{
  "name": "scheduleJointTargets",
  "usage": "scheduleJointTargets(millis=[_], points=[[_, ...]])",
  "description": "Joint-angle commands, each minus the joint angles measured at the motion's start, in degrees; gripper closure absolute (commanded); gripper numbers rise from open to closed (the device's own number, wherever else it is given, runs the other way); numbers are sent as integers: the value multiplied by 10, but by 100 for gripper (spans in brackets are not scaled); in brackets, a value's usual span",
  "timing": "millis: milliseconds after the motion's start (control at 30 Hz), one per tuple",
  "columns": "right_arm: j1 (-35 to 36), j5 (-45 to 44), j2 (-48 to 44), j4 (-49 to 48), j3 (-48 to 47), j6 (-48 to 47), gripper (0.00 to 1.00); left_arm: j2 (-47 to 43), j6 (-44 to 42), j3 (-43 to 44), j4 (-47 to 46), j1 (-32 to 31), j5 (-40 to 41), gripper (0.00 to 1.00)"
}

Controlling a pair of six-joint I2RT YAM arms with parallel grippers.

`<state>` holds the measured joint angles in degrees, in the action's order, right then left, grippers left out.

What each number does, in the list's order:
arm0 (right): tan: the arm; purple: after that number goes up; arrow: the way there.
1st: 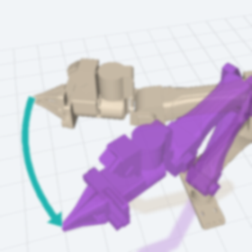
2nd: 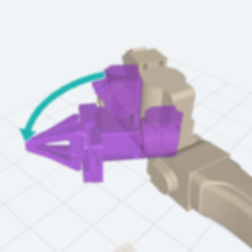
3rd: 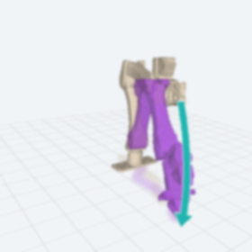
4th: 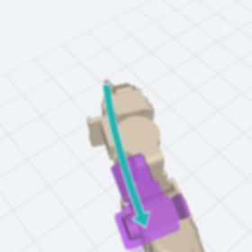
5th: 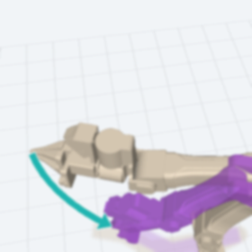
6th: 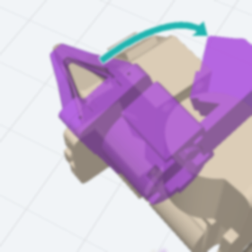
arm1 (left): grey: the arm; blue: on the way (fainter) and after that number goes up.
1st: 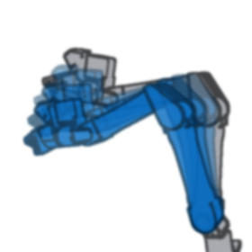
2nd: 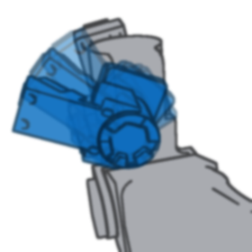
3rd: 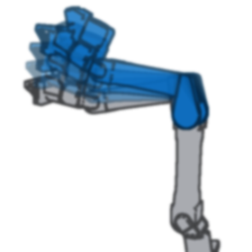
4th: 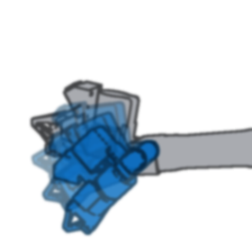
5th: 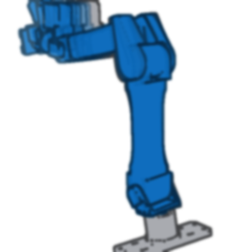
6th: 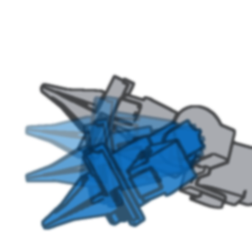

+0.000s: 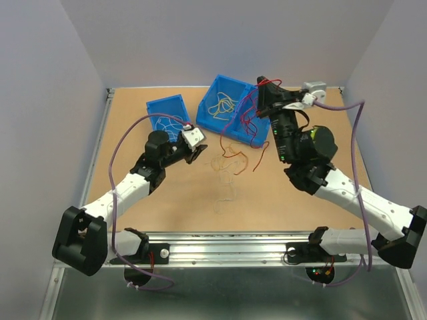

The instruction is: Untangle the cables

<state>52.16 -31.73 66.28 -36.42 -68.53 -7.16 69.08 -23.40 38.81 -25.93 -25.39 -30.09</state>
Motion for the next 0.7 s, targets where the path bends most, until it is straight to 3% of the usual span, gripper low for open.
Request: scheduleJointTargets(millis=[0,267,667], points=[[-25,-31,52,53,-42,-16,99,-26,26,-7,-45,18,44,60],[-171,57,114,125,-67,126,99,-29,45,-6,-49,47,64,59],[-250,84,189,150,-120,188,99,-35,39,-12,-50,51,61,59]])
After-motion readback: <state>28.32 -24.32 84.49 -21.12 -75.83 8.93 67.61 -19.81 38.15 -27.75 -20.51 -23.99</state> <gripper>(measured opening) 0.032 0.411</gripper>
